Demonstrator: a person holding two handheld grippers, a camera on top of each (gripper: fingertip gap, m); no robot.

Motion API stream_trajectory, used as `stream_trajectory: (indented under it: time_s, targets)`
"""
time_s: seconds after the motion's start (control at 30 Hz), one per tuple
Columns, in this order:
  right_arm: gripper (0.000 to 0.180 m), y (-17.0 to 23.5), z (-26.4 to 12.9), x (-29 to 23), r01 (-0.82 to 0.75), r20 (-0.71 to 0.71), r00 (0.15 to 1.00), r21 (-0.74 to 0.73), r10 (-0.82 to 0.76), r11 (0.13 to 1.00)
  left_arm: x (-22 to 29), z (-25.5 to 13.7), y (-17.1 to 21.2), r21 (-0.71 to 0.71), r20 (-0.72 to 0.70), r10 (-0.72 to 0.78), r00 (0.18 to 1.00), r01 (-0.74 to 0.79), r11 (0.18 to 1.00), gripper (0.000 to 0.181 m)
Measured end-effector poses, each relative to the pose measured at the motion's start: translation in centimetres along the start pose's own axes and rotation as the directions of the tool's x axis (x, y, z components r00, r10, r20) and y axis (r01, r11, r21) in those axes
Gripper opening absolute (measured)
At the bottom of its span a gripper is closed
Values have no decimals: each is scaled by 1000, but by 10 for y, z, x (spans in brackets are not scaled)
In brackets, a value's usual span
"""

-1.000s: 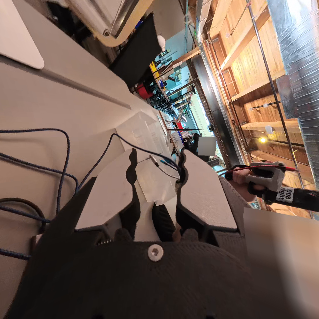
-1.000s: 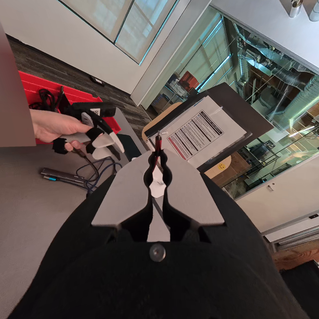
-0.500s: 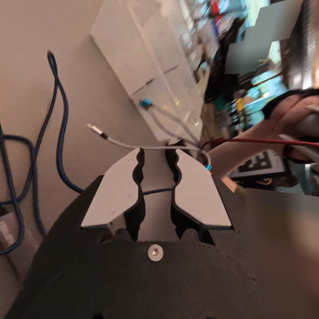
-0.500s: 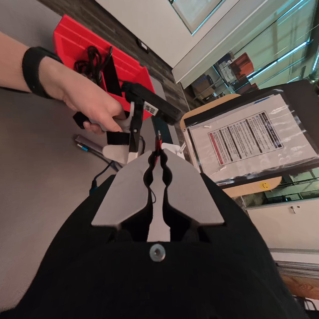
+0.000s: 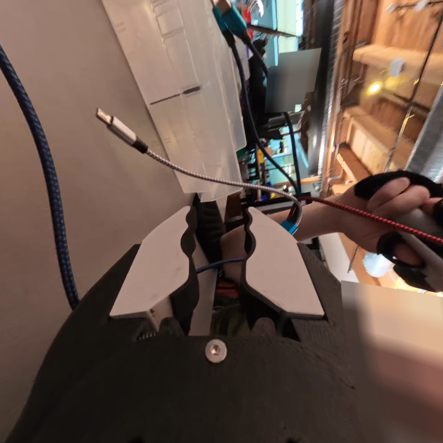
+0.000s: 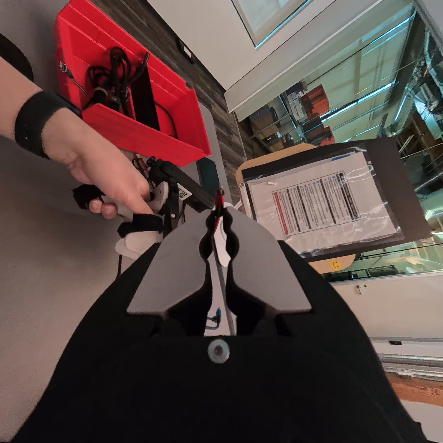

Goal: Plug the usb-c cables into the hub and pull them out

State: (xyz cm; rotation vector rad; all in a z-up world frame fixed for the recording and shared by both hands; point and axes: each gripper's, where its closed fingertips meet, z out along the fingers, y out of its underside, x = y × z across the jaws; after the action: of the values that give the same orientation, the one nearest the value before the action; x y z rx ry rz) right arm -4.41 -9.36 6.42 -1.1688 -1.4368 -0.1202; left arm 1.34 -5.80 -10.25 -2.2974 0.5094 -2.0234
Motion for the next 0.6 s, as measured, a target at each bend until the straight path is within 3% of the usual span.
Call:
stream_trajectory:
  time_s: [0.2, 0.43, 0.6]
  targets:
    - [6, -13, -3, -4, 44, -19, 999, 22, -43, 999, 6, 1, -9, 94, -100, -50, 994, 59, 994, 36]
    - [6, -17, -2, -7, 73, -25, 997, 9, -73, 997, -1, 19, 23, -96, -1, -15, 1000, 15, 995, 35]
    - [7, -13, 1, -9, 79, -17, 997, -12, -79, 997, 0, 27, 40, -188, -12, -48, 999, 45, 981, 35]
